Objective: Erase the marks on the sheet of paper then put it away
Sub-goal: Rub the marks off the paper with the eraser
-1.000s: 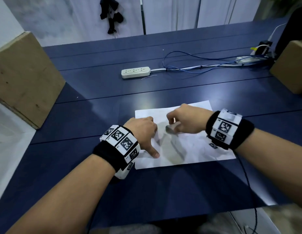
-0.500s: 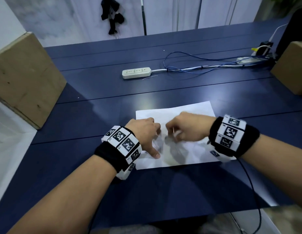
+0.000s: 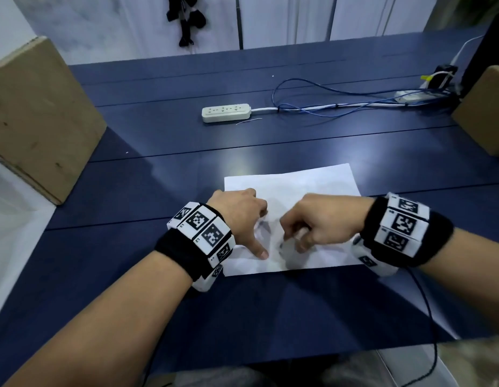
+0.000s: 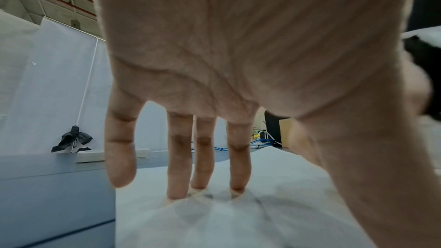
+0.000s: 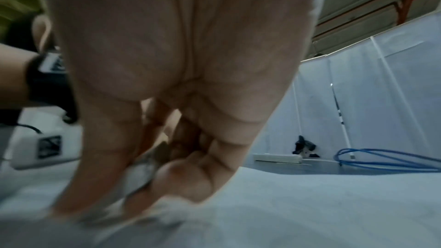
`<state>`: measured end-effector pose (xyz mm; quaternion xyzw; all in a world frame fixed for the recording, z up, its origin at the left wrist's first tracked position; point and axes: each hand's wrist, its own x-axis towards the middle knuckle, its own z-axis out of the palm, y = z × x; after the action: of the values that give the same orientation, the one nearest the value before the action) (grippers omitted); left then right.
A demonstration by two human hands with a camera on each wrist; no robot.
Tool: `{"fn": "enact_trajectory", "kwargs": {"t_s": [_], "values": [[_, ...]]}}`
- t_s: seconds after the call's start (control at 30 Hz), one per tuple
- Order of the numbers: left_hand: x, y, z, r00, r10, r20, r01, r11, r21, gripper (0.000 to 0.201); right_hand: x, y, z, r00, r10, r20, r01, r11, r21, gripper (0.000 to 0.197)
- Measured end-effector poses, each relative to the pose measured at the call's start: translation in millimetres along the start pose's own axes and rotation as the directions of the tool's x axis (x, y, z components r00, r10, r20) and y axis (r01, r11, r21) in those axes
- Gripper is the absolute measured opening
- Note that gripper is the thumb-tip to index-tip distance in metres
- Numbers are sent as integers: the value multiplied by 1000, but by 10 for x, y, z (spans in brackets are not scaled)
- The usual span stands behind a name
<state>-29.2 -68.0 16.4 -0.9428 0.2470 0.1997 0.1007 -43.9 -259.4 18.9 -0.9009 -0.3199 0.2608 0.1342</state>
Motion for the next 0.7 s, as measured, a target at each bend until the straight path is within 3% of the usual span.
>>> {"fn": "enact_trajectory", "kwargs": {"t_s": [0.07, 0.1, 0.23, 0.3, 0.37, 0.43, 0.5, 0.57, 0.63, 0.7], "values": [[7, 15, -14, 1000, -4, 7, 4, 1000, 8, 90, -12, -34, 34, 996, -25, 82, 25, 1000, 5, 16], [9, 23, -23, 1000, -5, 8, 5, 1000, 9, 90, 23, -18, 15, 998, -14, 64, 15, 1000, -17, 16], [1, 28, -25, 1000, -12, 7, 12, 1000, 10, 88, 232, 111, -159, 971, 102, -214, -122, 989, -80, 17], [-4, 23, -19, 1000, -16, 8, 16, 1000, 4, 88, 239, 126, -159, 957, 105, -269, -139, 984, -110, 19], [-3, 16, -19, 1000, -15, 1, 15, 1000, -7, 87, 160, 51, -92, 986, 33, -161, -50, 994, -100, 9], [2, 15, -20, 1000, -11, -6, 11, 1000, -9, 90, 62, -67, 5, 999, -12, 37, 14, 999, -48, 13], [3, 20, -19, 1000, -8, -2, 8, 1000, -8, 89, 54, -119, 21, 995, -7, 100, 10, 999, -33, 17], [3, 25, -18, 1000, -10, -4, 10, 1000, -9, 87, 162, -68, -48, 999, 27, -18, -28, 997, -79, 14], [-4, 25, -26, 1000, -15, -2, 15, 1000, -8, 87, 286, 21, -166, 978, 96, -187, -113, 990, -83, 12], [-3, 29, -26, 1000, -16, 2, 16, 1000, -5, 87, 318, 111, -210, 954, 135, -266, -160, 984, -74, 16]]}}
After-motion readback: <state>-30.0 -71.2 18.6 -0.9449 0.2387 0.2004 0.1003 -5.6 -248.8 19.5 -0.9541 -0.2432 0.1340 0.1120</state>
